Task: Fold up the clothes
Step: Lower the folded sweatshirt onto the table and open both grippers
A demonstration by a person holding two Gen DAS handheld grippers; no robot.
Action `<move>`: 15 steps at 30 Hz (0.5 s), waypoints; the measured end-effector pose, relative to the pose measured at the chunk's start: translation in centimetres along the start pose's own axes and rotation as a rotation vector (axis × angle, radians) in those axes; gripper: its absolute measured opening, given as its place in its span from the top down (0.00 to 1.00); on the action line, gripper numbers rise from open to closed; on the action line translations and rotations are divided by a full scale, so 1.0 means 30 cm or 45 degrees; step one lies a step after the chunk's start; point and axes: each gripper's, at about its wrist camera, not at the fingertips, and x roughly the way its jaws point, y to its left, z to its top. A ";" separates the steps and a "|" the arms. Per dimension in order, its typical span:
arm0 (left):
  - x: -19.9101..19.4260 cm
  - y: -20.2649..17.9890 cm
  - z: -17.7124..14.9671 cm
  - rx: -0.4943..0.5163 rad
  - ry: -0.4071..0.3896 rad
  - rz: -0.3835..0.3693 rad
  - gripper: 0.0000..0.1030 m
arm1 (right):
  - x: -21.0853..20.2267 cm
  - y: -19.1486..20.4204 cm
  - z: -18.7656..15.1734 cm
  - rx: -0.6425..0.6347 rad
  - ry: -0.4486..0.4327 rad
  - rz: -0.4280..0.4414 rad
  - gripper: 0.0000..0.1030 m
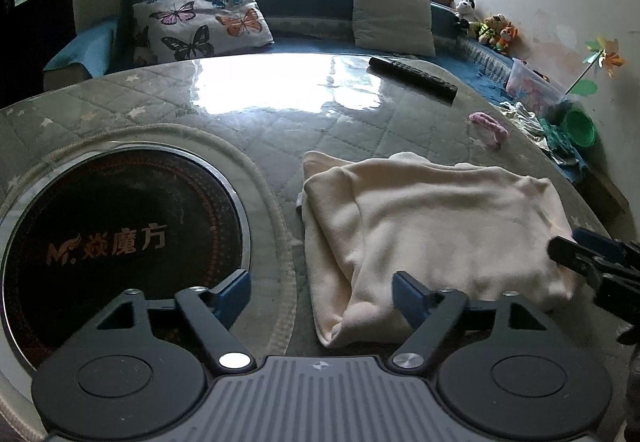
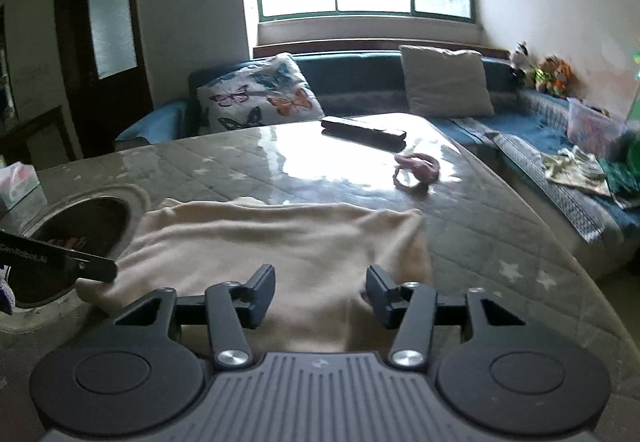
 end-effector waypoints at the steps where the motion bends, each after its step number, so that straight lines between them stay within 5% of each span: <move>1: -0.001 0.000 -0.001 0.005 -0.002 0.003 0.16 | 0.002 0.016 0.001 -0.020 -0.008 -0.011 0.48; 15: 0.004 0.029 -0.016 -0.005 0.000 0.035 0.04 | 0.012 -0.060 -0.066 0.021 0.097 -0.168 0.41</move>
